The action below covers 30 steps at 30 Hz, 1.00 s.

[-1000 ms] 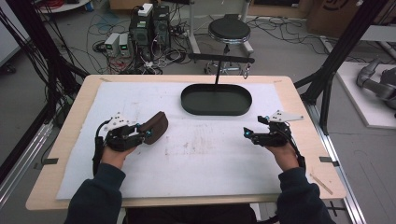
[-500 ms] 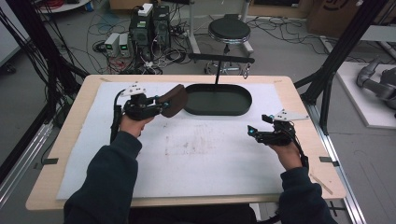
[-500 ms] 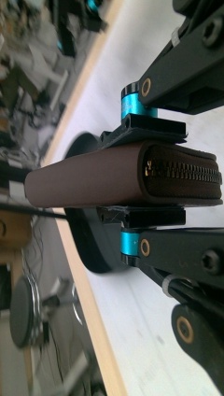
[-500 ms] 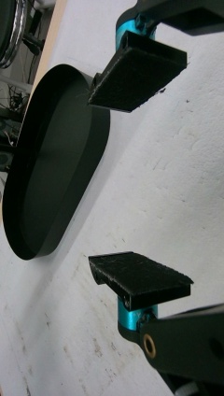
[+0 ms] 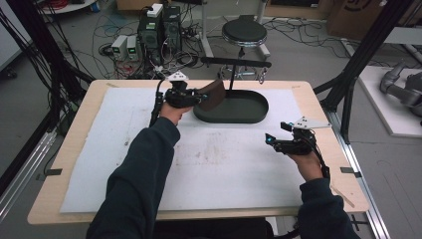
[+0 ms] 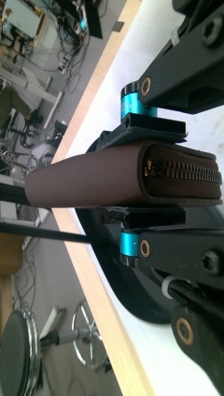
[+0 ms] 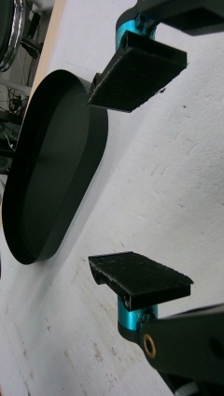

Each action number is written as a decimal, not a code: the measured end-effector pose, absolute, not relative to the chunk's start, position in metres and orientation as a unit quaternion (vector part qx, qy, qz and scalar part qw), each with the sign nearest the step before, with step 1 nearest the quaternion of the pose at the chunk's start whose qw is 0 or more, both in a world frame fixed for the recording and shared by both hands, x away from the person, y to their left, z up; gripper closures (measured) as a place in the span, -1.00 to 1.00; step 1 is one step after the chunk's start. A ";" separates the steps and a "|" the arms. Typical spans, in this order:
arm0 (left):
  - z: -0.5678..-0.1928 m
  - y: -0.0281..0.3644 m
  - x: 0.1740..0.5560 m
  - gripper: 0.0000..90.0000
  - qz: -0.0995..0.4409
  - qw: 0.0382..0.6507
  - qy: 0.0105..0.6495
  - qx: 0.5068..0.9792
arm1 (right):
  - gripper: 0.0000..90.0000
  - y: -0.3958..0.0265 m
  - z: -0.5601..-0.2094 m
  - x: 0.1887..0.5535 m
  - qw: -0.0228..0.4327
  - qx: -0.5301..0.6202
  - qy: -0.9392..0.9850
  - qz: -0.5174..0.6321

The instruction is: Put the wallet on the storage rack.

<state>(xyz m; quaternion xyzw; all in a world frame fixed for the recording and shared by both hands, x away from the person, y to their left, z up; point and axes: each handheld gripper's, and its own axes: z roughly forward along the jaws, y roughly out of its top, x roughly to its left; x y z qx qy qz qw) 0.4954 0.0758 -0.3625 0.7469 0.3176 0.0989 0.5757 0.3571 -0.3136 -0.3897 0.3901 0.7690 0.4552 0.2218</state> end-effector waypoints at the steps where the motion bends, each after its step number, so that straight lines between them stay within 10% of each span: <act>1: -0.366 0.071 0.500 0.44 0.094 0.580 0.324 0.742 | -0.54 -0.314 -0.390 0.357 0.220 0.391 0.768 0.456; 18: -0.420 0.037 0.539 0.42 0.058 0.538 0.386 0.747 | -0.54 -0.321 -0.392 0.356 0.216 0.395 0.764 0.462; 30: -0.387 0.075 0.522 0.04 0.127 0.545 0.412 0.719 | -0.54 -0.319 -0.392 0.354 0.217 0.393 0.765 0.462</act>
